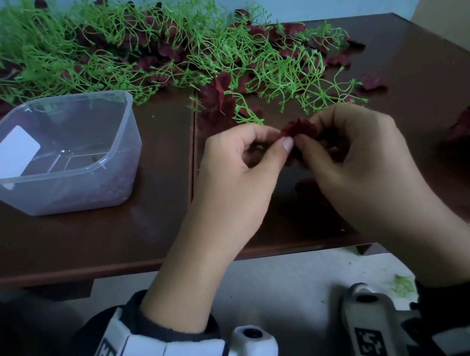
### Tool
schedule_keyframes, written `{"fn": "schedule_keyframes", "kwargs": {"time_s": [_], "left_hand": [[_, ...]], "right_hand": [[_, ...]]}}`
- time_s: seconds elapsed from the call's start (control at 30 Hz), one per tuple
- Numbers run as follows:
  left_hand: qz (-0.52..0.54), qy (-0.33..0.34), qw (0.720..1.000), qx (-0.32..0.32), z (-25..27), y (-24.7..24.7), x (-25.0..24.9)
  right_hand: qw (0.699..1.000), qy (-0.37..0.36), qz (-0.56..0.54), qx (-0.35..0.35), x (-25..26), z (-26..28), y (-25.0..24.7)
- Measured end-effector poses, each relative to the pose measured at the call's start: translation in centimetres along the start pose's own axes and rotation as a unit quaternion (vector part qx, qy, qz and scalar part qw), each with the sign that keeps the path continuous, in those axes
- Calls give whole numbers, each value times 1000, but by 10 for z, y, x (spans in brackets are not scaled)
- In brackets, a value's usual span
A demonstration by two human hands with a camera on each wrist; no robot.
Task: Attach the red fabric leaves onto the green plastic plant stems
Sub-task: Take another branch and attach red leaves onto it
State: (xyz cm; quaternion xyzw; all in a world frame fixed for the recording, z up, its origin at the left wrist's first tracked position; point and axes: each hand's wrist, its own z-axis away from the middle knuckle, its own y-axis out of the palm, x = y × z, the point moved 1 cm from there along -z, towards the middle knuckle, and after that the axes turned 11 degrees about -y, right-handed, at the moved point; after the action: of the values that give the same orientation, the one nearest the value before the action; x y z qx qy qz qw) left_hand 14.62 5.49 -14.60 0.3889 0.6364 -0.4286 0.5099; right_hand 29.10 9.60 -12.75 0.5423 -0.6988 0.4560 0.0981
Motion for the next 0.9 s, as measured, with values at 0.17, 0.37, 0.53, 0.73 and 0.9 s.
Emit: {"fn": "schedule_keyframes", "kwargs": {"time_s": [0.17, 0.37, 0.53, 0.73, 0.9], "left_hand": [[-43, 12, 999, -30, 1, -6, -4], [-119, 63, 965, -224, -7, -22, -14], [-234, 9, 957, -172, -26, -29, -8], [-144, -21, 974, -174, -27, -36, 5], [-68, -44, 989, -124, -17, -37, 0]], "right_hand": [[998, 3, -63, 6, 1, -1, -3], [999, 19, -22, 39, -1, -3, 6], [998, 34, -35, 29, 3, -3, 6], [996, 63, -56, 9, 1, -3, 0], [992, 102, -71, 7, -5, -6, 0]]}}
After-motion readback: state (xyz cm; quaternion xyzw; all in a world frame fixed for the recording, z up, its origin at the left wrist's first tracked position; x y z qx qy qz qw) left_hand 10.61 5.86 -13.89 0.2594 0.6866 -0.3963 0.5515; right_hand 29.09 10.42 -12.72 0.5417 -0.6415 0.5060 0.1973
